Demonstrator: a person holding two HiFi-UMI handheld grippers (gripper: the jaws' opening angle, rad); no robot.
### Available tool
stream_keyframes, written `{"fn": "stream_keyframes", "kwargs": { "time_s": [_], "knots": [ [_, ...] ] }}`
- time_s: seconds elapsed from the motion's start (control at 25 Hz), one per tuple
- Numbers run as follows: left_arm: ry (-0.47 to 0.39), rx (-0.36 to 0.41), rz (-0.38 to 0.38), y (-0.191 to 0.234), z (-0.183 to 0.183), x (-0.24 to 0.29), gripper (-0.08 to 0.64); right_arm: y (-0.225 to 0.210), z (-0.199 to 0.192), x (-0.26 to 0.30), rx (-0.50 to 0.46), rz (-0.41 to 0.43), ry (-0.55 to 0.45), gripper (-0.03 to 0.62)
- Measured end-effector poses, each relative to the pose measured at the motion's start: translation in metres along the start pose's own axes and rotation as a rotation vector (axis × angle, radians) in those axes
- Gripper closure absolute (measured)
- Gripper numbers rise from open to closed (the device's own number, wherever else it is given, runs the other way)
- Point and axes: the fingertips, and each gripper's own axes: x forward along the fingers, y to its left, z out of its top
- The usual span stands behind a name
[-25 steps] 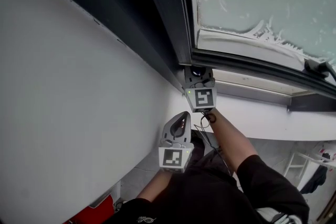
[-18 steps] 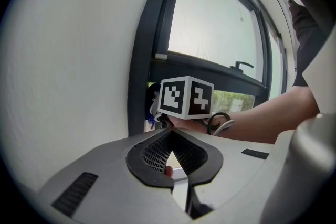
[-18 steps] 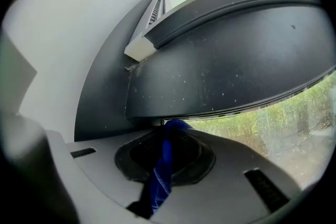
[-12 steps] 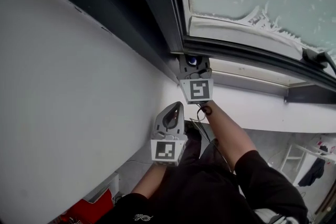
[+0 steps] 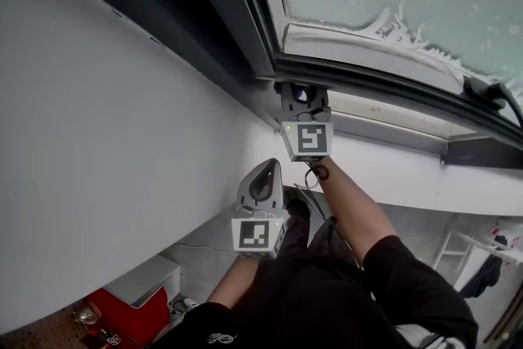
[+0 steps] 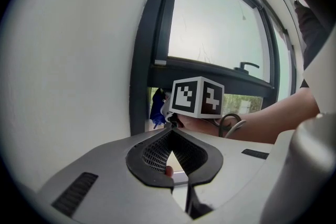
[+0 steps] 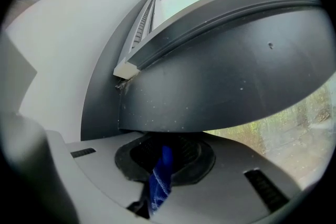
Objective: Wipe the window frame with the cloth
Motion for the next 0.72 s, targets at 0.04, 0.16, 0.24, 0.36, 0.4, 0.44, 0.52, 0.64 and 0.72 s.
{"fn": "stream_keyframes", "kwargs": {
  "time_s": [0.04,0.16,0.24,0.36,0.4,0.44,0.52,0.64,0.72],
  "knots": [
    [0.001,0.011,-0.007,-0.003,0.0,0.001,0.555,-0.003,0.001,-0.002,0.004,-0.005,0.001,0.569],
    [-0.011,0.027,-0.03,-0.012,0.002,0.006,0.557,-0.009,0.002,-0.005,-0.004,-0.008,0.0,0.571],
    [-0.017,0.023,-0.043,-0.019,0.004,0.008,0.556,-0.011,0.002,-0.007,-0.009,-0.008,0.005,0.571],
    [-0.017,0.023,-0.051,-0.023,0.005,0.011,0.555,-0.013,0.003,-0.009,-0.011,-0.014,0.008,0.571],
    [-0.015,0.021,-0.049,-0.023,0.004,0.012,0.556,-0.014,0.003,-0.009,-0.009,-0.015,0.008,0.571],
    [-0.013,0.018,-0.045,-0.022,0.004,0.013,0.556,-0.014,0.003,-0.01,-0.007,-0.016,0.009,0.571],
    [-0.007,0.01,-0.034,-0.02,0.003,0.013,0.557,-0.015,0.003,-0.011,-0.006,-0.016,0.014,0.571],
    [-0.006,0.008,-0.026,-0.017,0.002,0.013,0.556,-0.018,0.004,-0.013,-0.009,-0.016,0.014,0.571],
    [-0.006,0.014,-0.028,-0.017,0.0,0.014,0.556,-0.019,0.004,-0.014,-0.007,-0.02,0.011,0.571]
  ]
}}
